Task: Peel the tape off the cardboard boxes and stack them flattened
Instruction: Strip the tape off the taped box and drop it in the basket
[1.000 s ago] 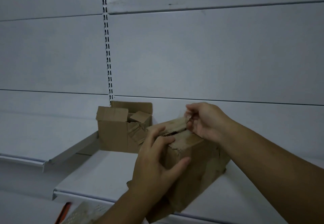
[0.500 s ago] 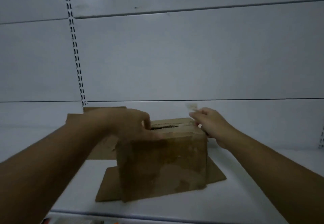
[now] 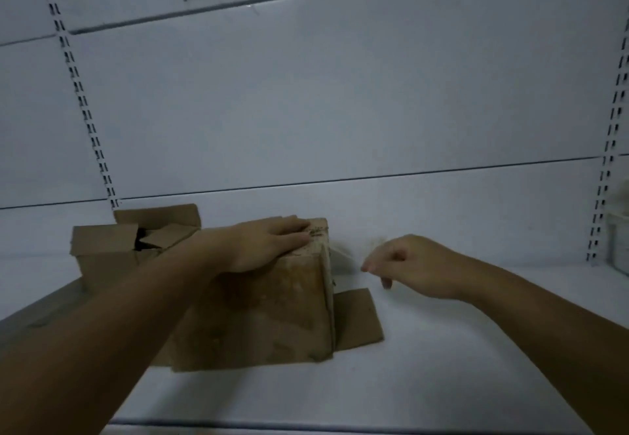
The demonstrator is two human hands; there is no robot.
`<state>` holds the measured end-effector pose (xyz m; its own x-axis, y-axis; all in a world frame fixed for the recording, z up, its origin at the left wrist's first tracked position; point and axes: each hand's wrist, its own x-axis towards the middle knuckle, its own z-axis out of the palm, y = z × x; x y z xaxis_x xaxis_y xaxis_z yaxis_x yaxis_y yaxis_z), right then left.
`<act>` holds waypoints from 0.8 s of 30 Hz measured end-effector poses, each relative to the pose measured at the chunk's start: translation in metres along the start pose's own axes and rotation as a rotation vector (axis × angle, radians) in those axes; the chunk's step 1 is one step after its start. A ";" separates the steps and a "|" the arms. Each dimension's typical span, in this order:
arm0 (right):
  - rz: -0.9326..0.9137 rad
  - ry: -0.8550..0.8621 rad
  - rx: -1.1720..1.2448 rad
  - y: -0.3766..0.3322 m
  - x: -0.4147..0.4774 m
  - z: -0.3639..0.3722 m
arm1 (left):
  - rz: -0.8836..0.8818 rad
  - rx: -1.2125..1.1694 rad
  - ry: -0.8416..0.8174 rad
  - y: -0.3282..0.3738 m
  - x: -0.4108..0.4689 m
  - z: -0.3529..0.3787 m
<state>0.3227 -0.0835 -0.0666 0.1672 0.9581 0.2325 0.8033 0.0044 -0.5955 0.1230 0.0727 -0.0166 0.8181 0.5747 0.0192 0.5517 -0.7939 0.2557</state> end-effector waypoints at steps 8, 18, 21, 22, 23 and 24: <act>-0.027 -0.062 -0.029 0.053 -0.023 0.038 | -0.018 -0.048 0.032 0.007 -0.004 0.000; -0.128 0.638 0.125 0.071 -0.019 0.033 | 0.208 0.198 0.346 0.028 -0.004 0.004; -0.023 0.737 0.448 0.052 -0.017 0.007 | 0.323 0.188 0.245 0.046 0.015 0.004; 0.005 0.747 0.547 0.044 -0.017 -0.003 | 0.373 0.200 0.187 0.053 0.021 0.003; -0.002 0.751 0.603 0.038 -0.017 -0.013 | 0.407 0.204 0.136 0.058 0.027 0.003; -0.024 0.748 0.612 0.032 -0.019 -0.024 | 0.420 0.208 0.082 0.061 0.034 0.002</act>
<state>0.3586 -0.1084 -0.0717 0.6452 0.5266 0.5535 0.4096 0.3732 -0.8324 0.1846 0.0429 -0.0025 0.9664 0.2023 0.1583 0.2032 -0.9791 0.0107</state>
